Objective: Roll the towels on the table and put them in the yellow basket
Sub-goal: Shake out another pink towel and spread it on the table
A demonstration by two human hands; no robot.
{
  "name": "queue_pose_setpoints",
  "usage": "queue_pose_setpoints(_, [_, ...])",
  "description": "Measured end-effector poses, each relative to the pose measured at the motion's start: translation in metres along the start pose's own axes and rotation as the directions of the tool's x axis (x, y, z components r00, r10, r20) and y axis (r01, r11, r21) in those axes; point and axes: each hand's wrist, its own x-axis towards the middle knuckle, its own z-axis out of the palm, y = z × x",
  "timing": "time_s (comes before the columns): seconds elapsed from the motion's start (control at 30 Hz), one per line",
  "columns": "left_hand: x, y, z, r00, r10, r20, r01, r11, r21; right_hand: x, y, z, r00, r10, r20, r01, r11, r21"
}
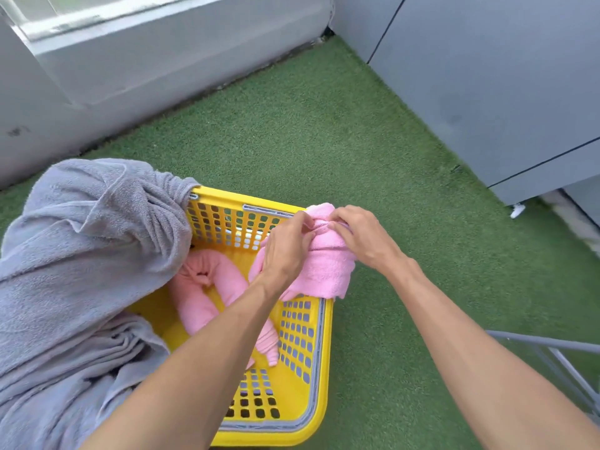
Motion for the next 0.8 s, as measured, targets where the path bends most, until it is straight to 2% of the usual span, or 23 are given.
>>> queue_pose_setpoints(0.13, [0.005, 0.049, -0.011, 0.991, 0.131, 0.03, -0.131, 0.991, 0.014, -0.028, -0.008, -0.045, 0.992, 0.04, -0.118, -0.032, 0.997, 0.07])
queue_pose_setpoints(0.3, [-0.003, 0.14, -0.029, 0.94, 0.316, 0.132, -0.318, 0.948, -0.008, -0.084, -0.017, -0.121, 0.946, 0.133, -0.295, -0.098, 0.987, 0.13])
queue_pose_setpoints(0.47, [-0.026, 0.251, -0.049, 0.807, 0.506, 0.306, -0.533, 0.846, 0.009, -0.161, -0.037, -0.197, 0.867, 0.22, -0.447, -0.158, 0.972, 0.172])
queue_pose_setpoints(0.57, [-0.051, 0.322, -0.052, 0.737, 0.596, 0.319, -0.623, 0.782, -0.024, -0.217, -0.05, -0.239, 0.814, 0.25, -0.525, -0.191, 0.968, 0.165])
queue_pose_setpoints(0.7, [-0.092, 0.402, -0.04, 0.601, 0.728, 0.329, -0.759, 0.649, -0.051, -0.293, -0.061, -0.29, 0.722, 0.297, -0.625, -0.24, 0.955, 0.177])
queue_pose_setpoints(0.8, [-0.116, 0.449, -0.027, 0.511, 0.795, 0.326, -0.821, 0.564, -0.088, -0.345, -0.064, -0.316, 0.684, 0.328, -0.652, -0.256, 0.944, 0.206])
